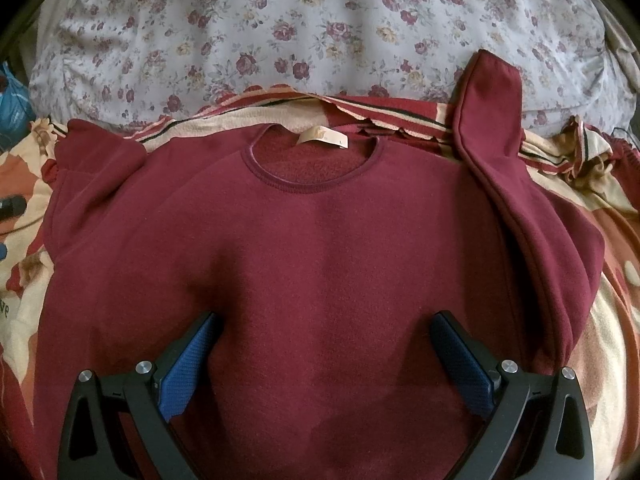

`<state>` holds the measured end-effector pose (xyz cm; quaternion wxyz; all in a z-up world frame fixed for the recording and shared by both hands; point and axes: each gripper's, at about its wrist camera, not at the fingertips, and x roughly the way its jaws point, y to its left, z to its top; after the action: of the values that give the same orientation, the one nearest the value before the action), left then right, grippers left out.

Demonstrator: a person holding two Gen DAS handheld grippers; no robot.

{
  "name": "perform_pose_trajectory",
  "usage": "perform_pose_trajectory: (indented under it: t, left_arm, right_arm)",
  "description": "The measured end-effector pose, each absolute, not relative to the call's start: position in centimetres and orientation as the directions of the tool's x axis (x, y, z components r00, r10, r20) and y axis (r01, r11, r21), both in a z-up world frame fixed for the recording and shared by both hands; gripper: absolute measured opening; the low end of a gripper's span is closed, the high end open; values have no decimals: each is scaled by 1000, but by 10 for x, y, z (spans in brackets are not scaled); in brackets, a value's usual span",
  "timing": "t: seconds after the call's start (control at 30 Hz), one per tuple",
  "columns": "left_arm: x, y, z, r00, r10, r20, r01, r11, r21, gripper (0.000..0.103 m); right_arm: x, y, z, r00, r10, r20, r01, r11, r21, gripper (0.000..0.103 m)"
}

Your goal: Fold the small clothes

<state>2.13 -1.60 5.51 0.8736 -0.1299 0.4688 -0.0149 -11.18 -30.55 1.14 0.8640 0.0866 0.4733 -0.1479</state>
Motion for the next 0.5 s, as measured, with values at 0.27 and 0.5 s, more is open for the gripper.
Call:
perform_pose_trajectory:
  t: [0.27, 0.5]
  left_arm:
    - [63, 6, 46, 553, -153, -819, -167, 943, -288, 91]
    - [115, 4, 24, 516, -199, -833, -220, 910, -353, 91]
  right_arm:
    - [-112, -306, 11, 508, -180, -842, 335, 942, 1, 103]
    - [-111, -306, 11, 509, -180, -842, 333, 943, -1, 103]
